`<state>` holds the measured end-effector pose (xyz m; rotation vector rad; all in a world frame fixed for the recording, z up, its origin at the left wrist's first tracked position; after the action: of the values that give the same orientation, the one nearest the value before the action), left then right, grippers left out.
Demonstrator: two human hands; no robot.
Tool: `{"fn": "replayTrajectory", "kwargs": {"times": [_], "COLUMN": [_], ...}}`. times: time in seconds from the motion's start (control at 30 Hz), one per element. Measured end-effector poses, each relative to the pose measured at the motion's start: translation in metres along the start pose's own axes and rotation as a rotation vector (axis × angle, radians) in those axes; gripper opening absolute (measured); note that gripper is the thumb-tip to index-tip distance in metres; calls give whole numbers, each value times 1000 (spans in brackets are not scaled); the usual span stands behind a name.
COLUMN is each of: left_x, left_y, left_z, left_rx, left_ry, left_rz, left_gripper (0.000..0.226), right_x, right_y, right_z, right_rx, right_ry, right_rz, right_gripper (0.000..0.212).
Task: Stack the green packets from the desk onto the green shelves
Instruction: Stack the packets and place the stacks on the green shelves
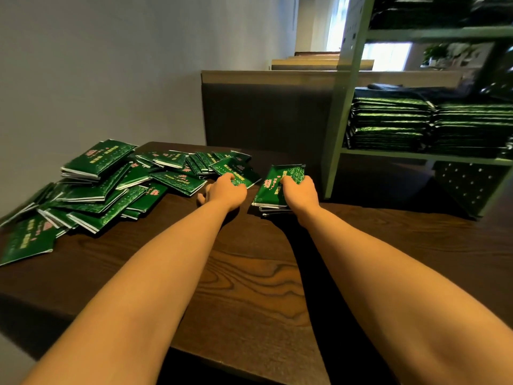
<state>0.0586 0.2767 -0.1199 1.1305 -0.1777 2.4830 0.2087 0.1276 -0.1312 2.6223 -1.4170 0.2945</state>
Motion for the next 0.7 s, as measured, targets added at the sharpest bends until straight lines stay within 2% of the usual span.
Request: {"fn": "replayTrajectory", "kwargs": {"times": [0.13, 0.3, 0.43, 0.53, 0.63, 0.7], "left_x": [-5, -10, -3, 6, 12, 18], "left_y": [-11, -16, -11, -6, -4, 1], "left_z": [-1, -6, -6, -8, -12, -17], "left_rx": [31, 69, 53, -2, -23, 14], "left_ry": [69, 140, 273, 489, 655, 677], "left_rz": [8, 21, 110, 224, 208, 194], "left_gripper": [50, 44, 24, 14, 30, 41], "right_x": [-2, -3, 0, 0, 1, 2], "right_y": [-8, -9, -9, -8, -3, 0], "right_z": [4, 5, 4, 2, 3, 3], "right_rx": [0, 9, 36, 82, 93, 79], "right_ry": [-2, 19, 34, 2, -92, -181], "right_rz": [-19, -29, -21, -28, -31, -34], "right_gripper": [44, 35, 30, 26, 9, 8]}}
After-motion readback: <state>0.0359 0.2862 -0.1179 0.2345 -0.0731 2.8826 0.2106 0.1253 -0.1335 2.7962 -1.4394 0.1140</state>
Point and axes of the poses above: each hand's wrist, its own y-axis away from the middle knuckle, its own x-axis out of the back of the hand, z = x × y, the point moved 9 cm from there along -y, towards the middle knuckle, and after that the axes turned 4 degrees about x, right-handed, at the moved point
